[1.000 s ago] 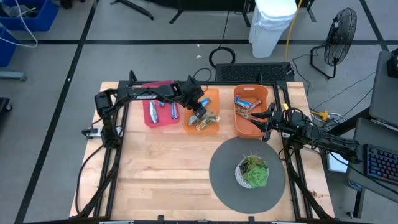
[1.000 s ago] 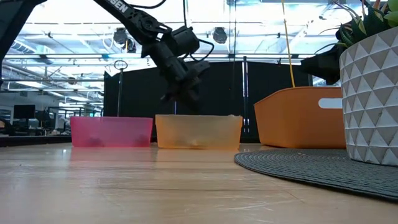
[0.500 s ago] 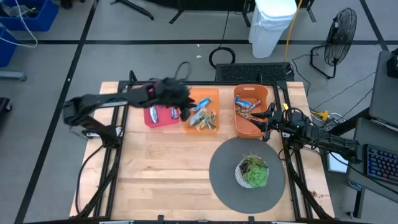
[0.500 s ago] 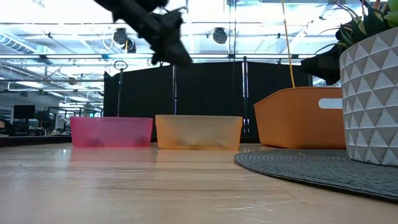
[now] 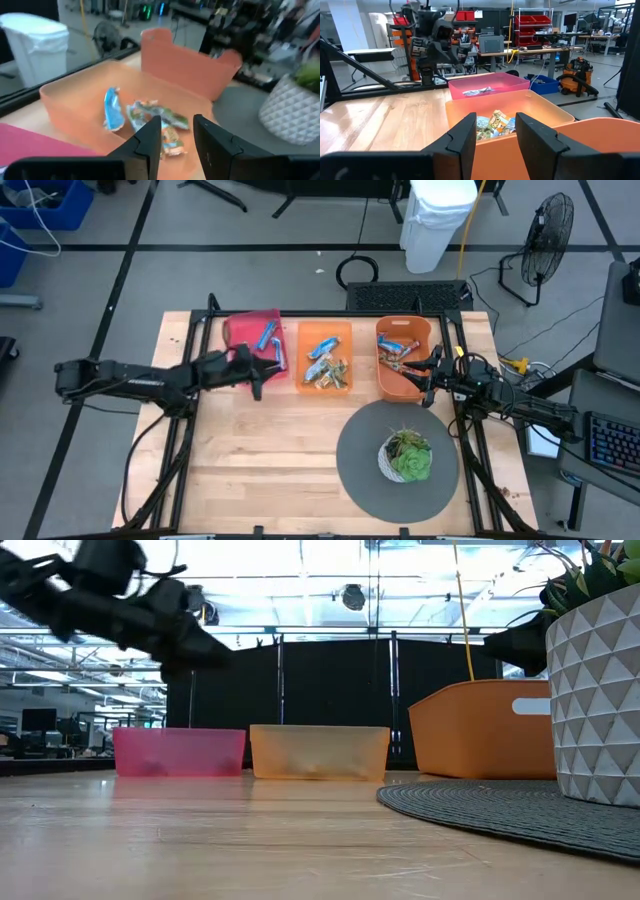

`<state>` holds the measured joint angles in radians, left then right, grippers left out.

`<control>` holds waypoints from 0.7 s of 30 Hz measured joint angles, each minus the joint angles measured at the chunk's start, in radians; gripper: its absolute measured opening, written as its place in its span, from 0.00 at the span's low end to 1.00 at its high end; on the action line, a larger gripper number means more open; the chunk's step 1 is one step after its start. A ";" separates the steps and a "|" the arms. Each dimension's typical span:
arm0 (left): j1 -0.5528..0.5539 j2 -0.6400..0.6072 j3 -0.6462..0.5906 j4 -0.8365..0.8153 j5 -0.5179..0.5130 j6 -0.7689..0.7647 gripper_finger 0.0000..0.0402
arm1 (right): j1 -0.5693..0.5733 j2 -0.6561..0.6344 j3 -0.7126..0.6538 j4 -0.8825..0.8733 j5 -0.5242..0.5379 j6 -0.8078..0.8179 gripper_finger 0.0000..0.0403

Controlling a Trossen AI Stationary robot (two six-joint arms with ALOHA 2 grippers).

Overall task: Pick and place Granola Bars by type
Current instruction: Return to Home Position

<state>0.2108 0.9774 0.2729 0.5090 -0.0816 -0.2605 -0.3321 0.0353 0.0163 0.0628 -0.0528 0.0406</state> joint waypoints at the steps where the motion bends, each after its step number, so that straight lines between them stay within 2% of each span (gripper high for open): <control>1: -0.009 -0.030 -0.027 0.024 -0.002 -0.011 0.29 | 0.000 0.000 0.000 0.000 0.000 0.000 0.32; 7: -0.063 -0.246 -0.107 0.002 -0.030 0.029 0.29 | 0.000 0.000 0.000 0.000 0.000 0.000 0.32; 14: -0.107 -0.484 -0.112 -0.296 -0.124 0.044 0.29 | 0.000 0.000 0.000 0.000 0.000 0.000 0.32; 21: -0.163 -0.627 -0.112 -0.455 -0.192 0.063 0.29 | 0.000 0.000 0.000 0.000 0.000 0.000 0.32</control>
<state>0.0481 0.3500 0.1604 0.0536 -0.2740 -0.1975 -0.3324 0.0353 0.0165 0.0627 -0.0528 0.0406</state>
